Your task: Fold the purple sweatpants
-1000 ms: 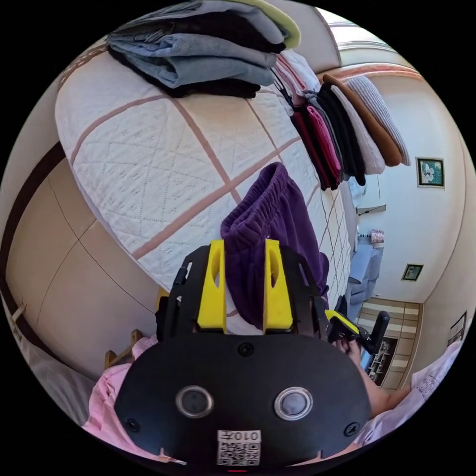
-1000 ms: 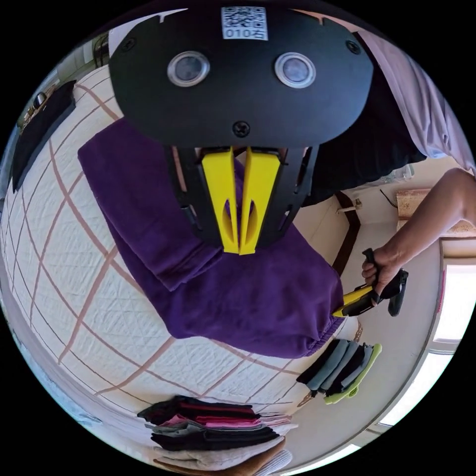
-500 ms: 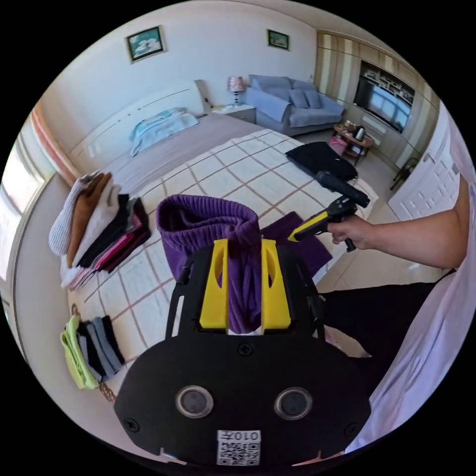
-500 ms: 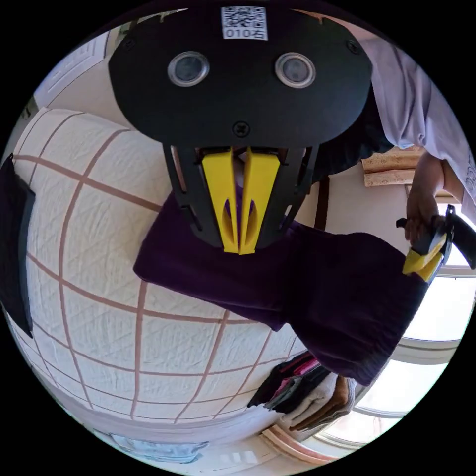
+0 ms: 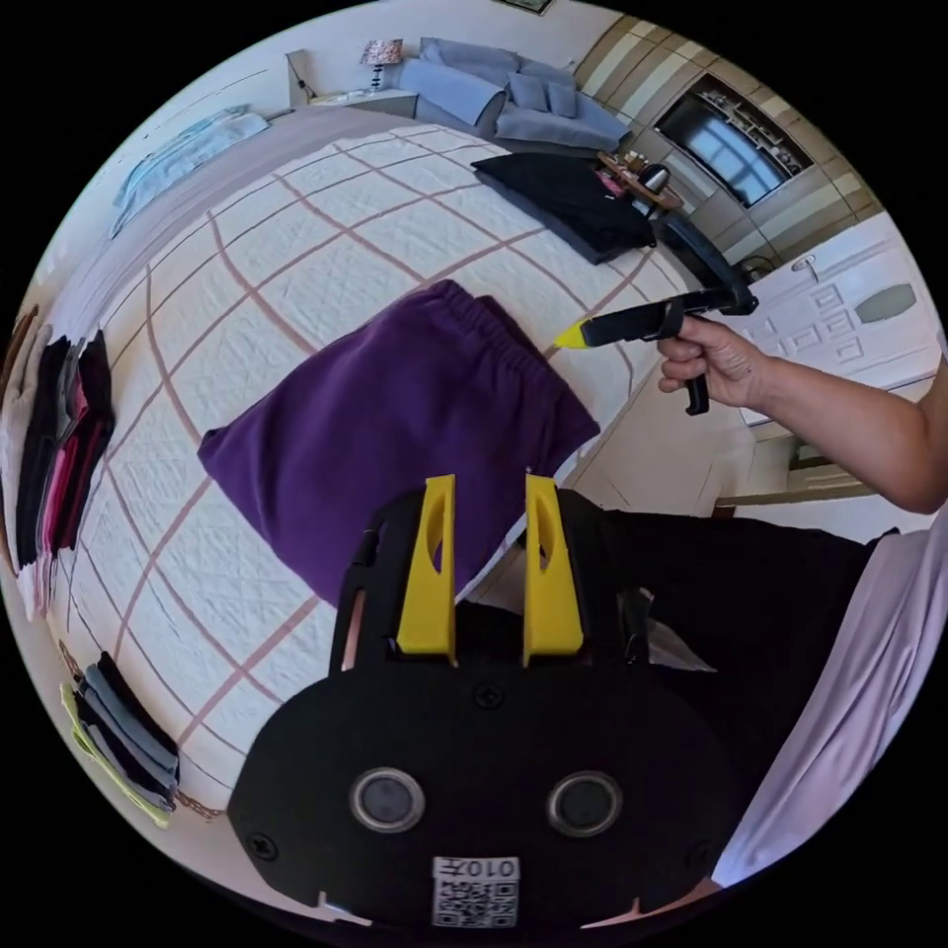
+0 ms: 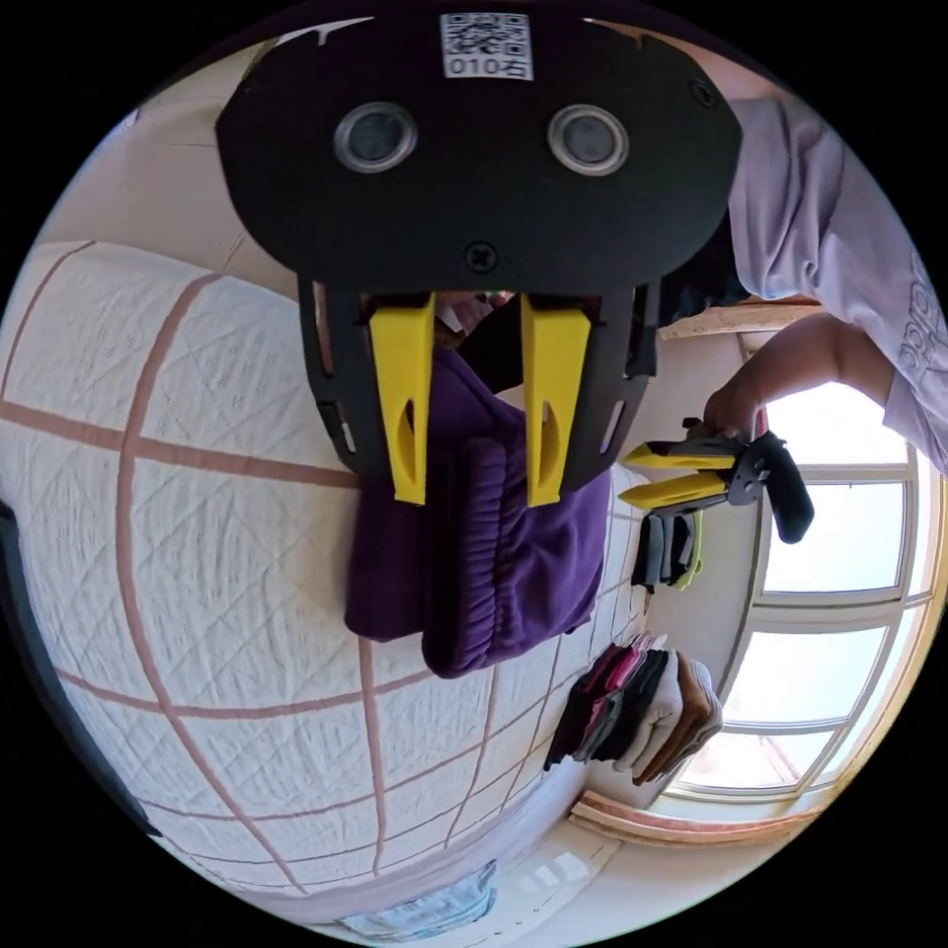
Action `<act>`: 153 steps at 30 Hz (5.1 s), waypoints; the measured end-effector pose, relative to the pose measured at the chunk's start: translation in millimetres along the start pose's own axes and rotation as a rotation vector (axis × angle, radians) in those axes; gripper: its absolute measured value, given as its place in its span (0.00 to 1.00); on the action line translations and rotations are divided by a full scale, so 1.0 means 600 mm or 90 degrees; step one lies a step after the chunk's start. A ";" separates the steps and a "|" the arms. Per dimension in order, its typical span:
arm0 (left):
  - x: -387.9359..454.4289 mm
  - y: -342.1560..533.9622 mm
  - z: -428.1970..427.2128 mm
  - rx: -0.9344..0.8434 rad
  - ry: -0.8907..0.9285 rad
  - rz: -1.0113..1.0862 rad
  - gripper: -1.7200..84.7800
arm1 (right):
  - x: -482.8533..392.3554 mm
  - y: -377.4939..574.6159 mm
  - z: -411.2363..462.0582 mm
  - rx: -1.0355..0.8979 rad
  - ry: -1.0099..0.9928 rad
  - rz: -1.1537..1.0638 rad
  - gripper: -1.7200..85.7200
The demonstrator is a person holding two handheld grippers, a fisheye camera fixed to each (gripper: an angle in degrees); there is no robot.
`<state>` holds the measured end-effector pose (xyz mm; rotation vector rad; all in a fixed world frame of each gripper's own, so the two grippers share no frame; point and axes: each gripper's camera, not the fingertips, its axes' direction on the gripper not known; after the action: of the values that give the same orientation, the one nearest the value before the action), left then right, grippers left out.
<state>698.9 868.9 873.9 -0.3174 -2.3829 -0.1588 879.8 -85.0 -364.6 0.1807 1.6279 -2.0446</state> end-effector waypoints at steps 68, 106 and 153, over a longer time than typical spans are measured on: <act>-0.536 0.241 0.557 -0.017 0.366 -0.301 0.15 | 0.073 0.138 -0.108 -0.124 -0.025 0.132 0.12; 0.032 -1.294 0.837 -0.205 0.125 0.501 0.12 | 0.409 0.368 -0.582 0.654 -0.019 0.438 0.13; 0.054 -0.133 -0.241 0.378 -0.478 -0.049 0.02 | -0.468 0.063 -0.591 0.382 0.222 -0.087 0.05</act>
<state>747.5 768.9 1000.5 0.0145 -3.0171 0.7466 1064.5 329.6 -378.0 0.6837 1.1735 -2.6781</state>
